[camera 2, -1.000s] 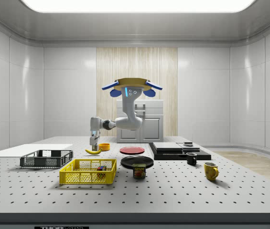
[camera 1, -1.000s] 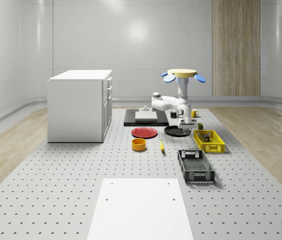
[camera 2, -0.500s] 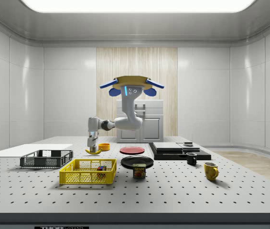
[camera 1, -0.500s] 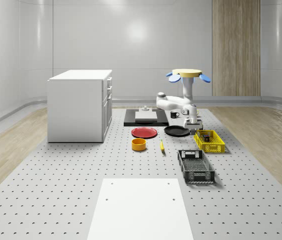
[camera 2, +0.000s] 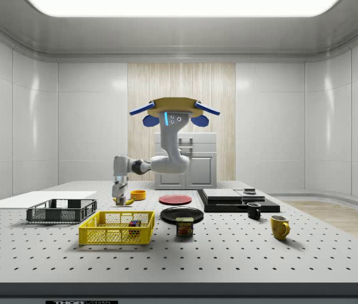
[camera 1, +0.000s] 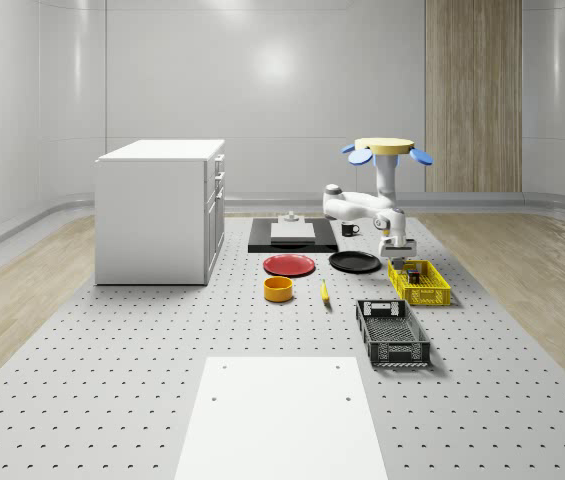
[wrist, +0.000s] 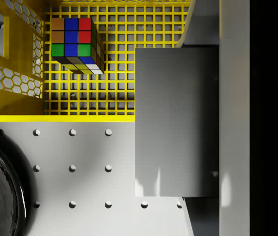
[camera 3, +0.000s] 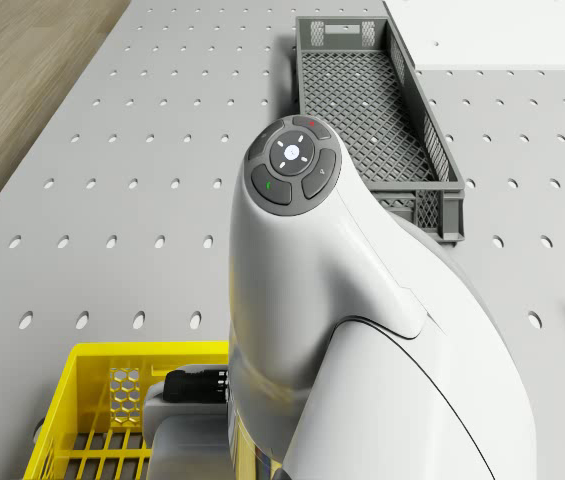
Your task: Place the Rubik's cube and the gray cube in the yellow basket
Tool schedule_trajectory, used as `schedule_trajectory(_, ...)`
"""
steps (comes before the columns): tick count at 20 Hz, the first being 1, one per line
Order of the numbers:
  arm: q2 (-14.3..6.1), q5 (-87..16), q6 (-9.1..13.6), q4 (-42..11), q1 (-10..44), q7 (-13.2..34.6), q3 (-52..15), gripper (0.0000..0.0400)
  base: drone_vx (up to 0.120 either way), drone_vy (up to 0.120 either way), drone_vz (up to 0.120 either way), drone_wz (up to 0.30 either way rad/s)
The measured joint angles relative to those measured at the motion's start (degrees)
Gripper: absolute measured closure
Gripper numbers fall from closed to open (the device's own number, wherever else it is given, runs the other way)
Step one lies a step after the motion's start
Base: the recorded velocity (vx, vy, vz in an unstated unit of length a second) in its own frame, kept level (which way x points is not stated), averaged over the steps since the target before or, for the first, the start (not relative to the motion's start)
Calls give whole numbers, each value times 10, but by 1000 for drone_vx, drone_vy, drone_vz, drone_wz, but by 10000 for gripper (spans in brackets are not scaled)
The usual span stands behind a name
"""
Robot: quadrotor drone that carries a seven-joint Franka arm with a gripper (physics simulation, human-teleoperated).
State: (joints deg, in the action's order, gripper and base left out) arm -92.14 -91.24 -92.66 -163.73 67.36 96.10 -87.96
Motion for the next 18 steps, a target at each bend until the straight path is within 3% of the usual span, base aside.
schedule_trajectory(10, -2, 1, -1, 0, 0, 0, 0, 150, 0, 120, -4, 0)
schedule_trajectory(16, -2, 1, -2, 0, 0, 0, 0, 150, 0, 120, -120, 0)
schedule_trajectory(18, -3, -1, -3, 0, 0, 0, 2, 150, 0, 40, -20, 0)
